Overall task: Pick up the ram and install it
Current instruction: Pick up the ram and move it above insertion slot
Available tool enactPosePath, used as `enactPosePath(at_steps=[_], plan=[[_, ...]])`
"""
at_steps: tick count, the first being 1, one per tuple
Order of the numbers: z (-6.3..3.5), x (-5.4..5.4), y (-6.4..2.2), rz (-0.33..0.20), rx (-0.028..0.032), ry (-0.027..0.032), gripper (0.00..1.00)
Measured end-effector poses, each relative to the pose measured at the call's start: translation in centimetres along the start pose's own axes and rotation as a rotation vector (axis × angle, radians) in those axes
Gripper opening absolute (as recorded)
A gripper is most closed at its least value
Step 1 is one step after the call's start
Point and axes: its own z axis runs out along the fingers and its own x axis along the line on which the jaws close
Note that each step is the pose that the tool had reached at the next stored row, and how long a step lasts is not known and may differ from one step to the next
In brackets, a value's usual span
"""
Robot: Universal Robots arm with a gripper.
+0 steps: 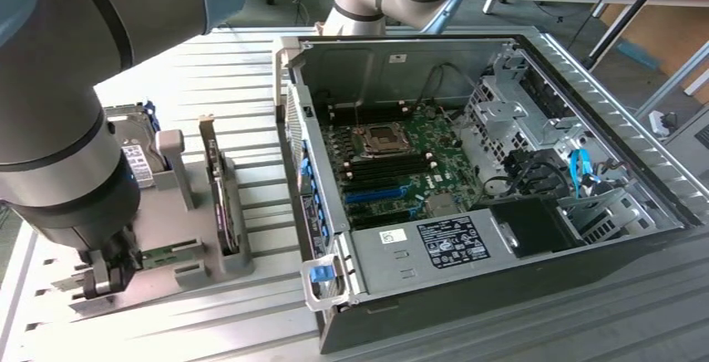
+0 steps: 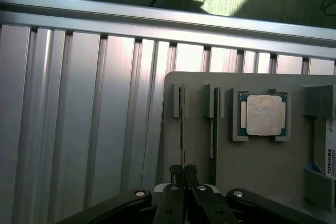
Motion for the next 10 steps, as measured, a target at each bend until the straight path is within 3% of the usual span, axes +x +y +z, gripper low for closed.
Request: enactPosePath(at_steps=[10], plan=[[-2.85, -0.1, 0.10, 0.000, -0.0002, 0.0011, 0.12]])
